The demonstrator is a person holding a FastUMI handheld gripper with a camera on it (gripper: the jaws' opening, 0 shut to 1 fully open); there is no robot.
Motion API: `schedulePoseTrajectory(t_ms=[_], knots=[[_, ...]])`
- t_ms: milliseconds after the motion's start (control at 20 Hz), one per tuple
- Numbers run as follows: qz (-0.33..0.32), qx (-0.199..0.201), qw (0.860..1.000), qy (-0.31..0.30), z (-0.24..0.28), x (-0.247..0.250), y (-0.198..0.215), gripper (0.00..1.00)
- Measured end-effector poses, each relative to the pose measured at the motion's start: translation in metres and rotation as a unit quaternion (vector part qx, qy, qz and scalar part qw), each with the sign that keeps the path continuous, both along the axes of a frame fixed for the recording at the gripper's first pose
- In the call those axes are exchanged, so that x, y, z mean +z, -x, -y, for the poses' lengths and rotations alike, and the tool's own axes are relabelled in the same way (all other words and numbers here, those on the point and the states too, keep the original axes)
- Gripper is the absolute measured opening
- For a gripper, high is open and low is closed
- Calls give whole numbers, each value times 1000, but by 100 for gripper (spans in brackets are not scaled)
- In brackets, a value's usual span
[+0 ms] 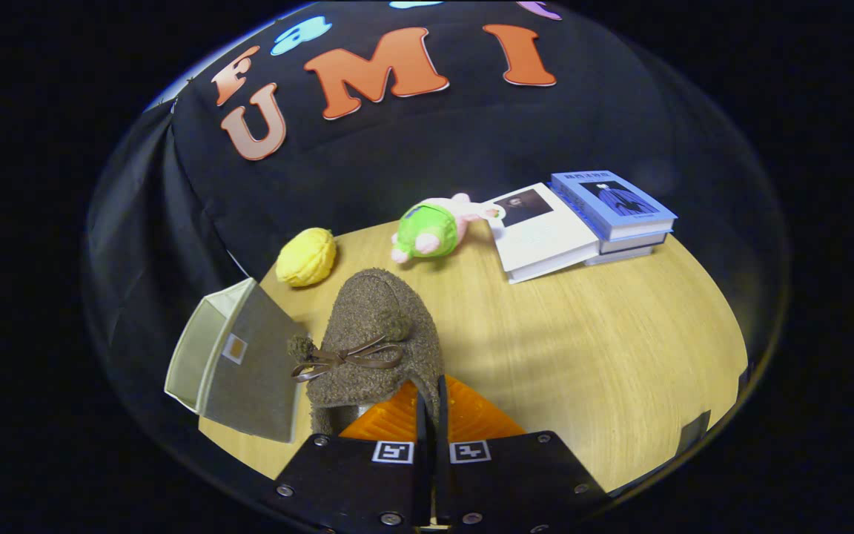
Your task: Open the storage box then place both shoes into the box .Put the left shoe in first, then the right shoe, with the right side of both shoes facing outward in a uniform manner.
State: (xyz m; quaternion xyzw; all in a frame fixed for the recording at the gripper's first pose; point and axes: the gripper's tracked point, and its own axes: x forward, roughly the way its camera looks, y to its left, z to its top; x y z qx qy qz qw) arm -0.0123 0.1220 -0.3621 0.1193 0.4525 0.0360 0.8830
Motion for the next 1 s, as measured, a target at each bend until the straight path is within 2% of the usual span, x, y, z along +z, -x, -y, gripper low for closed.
schedulePoseTrajectory(t_ms=[350, 550, 800, 1000], knots=[[22, 69, 996, -49, -138, 57, -33, 3], [25, 93, 993, -61, -201, 65, -53, 3], [14, 119, 990, -75, -264, 68, -55, 3], [-1, 128, 989, -74, -284, 55, -58, 4]])
